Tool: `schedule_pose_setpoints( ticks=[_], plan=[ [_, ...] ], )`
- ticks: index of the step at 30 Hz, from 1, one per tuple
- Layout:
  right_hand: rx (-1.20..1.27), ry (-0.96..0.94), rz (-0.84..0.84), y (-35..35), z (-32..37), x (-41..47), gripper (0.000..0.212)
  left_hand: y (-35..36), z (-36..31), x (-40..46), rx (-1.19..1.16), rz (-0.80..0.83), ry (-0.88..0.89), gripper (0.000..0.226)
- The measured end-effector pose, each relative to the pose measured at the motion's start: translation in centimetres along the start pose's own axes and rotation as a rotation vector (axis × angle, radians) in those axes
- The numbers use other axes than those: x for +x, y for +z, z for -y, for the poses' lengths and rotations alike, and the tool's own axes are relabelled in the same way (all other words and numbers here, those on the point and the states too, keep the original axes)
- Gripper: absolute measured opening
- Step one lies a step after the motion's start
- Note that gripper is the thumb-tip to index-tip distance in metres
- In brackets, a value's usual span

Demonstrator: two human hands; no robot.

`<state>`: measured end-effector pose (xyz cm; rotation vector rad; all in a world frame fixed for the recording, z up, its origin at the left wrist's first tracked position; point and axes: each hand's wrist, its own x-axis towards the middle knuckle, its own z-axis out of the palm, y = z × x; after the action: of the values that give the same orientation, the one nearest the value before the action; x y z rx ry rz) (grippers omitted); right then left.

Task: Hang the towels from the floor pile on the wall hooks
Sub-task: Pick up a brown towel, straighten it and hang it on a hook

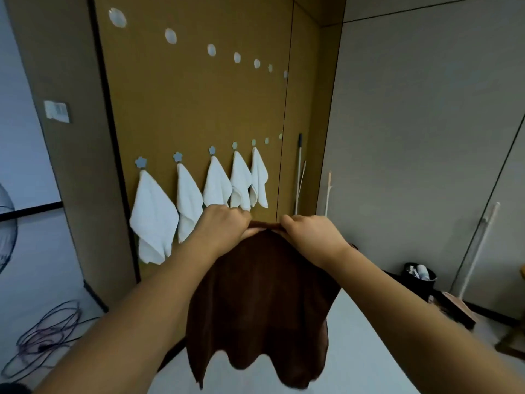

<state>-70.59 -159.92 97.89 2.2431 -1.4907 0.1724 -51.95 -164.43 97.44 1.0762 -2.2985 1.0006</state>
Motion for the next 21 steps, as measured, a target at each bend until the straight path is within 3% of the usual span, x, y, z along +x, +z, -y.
schedule_pose_setpoints(
  ticks=[9,15,21],
  plan=[
    [-0.007,0.016,-0.026,7.8,-17.3,11.8,0.031,12.9,0.0,17.6,-0.001,0.010,0.007,0.055],
    [0.001,0.057,-0.053,11.9,-26.0,18.1,0.029,20.2,0.5,26.6,-0.037,-0.074,0.015,0.045],
    [0.001,0.075,0.003,18.2,-32.0,24.2,0.028,29.0,0.7,33.1,0.053,0.137,0.014,0.054]
  ],
)
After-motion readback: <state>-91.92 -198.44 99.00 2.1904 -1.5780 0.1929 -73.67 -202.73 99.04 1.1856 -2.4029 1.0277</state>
